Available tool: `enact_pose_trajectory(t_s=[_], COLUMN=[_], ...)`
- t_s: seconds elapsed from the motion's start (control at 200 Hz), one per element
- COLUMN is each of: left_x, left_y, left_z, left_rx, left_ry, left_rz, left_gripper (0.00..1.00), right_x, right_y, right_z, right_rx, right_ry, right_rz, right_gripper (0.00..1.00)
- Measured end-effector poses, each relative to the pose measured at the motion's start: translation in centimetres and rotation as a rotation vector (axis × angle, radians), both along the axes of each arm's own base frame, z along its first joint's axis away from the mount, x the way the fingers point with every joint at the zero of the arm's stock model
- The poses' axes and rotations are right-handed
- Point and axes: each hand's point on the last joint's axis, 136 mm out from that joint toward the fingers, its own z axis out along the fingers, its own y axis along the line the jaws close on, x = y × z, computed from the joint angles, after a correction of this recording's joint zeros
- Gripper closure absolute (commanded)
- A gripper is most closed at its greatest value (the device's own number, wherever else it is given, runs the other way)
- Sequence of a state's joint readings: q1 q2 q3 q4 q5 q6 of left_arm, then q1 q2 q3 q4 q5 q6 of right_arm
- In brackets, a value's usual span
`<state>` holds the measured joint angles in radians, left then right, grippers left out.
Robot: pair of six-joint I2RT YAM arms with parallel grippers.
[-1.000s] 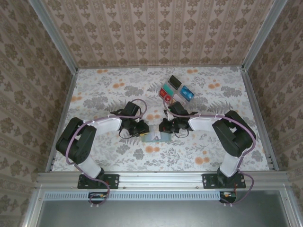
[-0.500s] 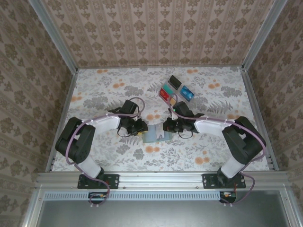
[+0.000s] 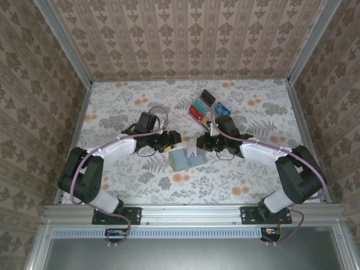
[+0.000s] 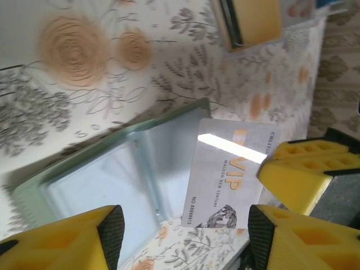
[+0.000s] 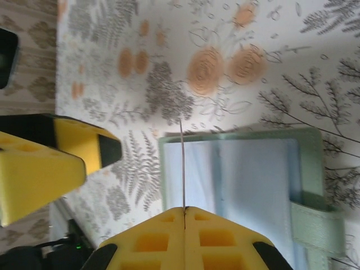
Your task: Take the credit cards out of the card holder
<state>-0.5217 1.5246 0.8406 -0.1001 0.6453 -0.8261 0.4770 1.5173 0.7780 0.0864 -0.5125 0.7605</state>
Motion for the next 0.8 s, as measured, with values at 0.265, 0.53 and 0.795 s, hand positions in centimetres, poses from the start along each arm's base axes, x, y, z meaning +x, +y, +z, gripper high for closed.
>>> enact_pose_trajectory(t_s=[0.265,0.53,0.795], left_x=[0.5,1.1,1.7], left_y=[-2.0,-3.6,-4.3], left_z=[3.1,5.9,9.1], left_rx=[-0.176,-0.298,-0.409], left_ry=[-0.069,-0.115,-0.169], left_rz=[-0.059,-0.119,-0.137], left_gripper=[0.21,0.37,0.8], right_x=[1.0,1.6,1.8], right_y=[0.2,0.4,0.1], right_z=[4.1,8.6,9.8], right_rx=[0.227,0.407,0.469], right_ry=[-0.009,-0.056,-0.057], right_rz=[0.017,0.052,0.049], right_gripper=[0.93,0.93,0.92])
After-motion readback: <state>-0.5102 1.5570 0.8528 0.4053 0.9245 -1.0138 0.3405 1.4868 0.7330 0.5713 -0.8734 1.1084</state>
